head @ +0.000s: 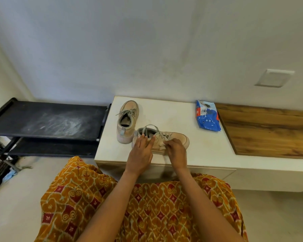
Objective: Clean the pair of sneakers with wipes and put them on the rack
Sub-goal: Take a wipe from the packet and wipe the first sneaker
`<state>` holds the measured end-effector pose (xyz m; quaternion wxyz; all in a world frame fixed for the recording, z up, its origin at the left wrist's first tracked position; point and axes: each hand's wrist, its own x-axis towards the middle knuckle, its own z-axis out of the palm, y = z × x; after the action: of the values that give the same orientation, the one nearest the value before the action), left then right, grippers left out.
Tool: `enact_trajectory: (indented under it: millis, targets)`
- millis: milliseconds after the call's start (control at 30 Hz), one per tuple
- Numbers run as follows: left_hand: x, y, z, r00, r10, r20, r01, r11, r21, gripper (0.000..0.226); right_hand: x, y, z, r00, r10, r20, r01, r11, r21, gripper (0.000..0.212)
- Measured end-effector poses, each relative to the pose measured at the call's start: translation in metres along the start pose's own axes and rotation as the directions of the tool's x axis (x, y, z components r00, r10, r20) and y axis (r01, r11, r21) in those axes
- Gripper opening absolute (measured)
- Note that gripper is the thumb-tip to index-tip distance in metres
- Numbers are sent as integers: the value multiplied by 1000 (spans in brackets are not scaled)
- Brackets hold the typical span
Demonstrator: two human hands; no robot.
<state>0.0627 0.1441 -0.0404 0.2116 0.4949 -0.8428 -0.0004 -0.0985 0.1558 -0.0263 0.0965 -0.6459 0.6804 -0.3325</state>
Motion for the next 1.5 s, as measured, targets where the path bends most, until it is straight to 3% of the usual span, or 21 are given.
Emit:
enact_trajectory:
  millis: [167,300,433,700,800,867,1000,1233,1333,1400,1500]
  targets:
    - [1,0,2,1000,4,-19,-4,1000,17,50,9,25,-16,997,78,-10,-78,990,-114,19]
    - [2,1,5,999,-14,-52,14,1000,5,51,11,-7,-1,996,89,-31,-89,996,1,19]
    - [1,1,6,995,-27,-98,27,1000,1,51,6,-24,9,997,-10,-72,16,996,86,16]
    - [0,-1,5,998,0,-69,1,1000,11,62,9,25,-7,997,-68,44,72,991,-112,16]
    - [-1,-1,7,997,-2,-75,3,1000,11,61,16,28,-16,994,45,-103,-47,999,-16,16]
    - [0,-1,8,997,-10,-74,10,1000,5,61,20,17,-16,981,44,-187,-31,997,71,16]
    - [0,0,8,996,-20,-85,20,1000,-3,62,21,-12,2,992,-54,-116,73,983,171,19]
    - [0,-1,10,997,-23,-72,19,998,-53,64,9,43,-16,995,87,-47,-91,991,-95,24]
    - [0,1,12,995,-42,-92,35,996,-78,64,32,25,-18,986,148,-81,-154,985,-75,23]
    - [0,-1,12,995,-29,-100,21,997,-78,66,36,1,-14,989,96,-111,-99,995,-23,21]
    - [1,-1,13,994,-20,-108,13,998,-67,66,25,4,-7,994,-97,-52,83,971,-223,18]
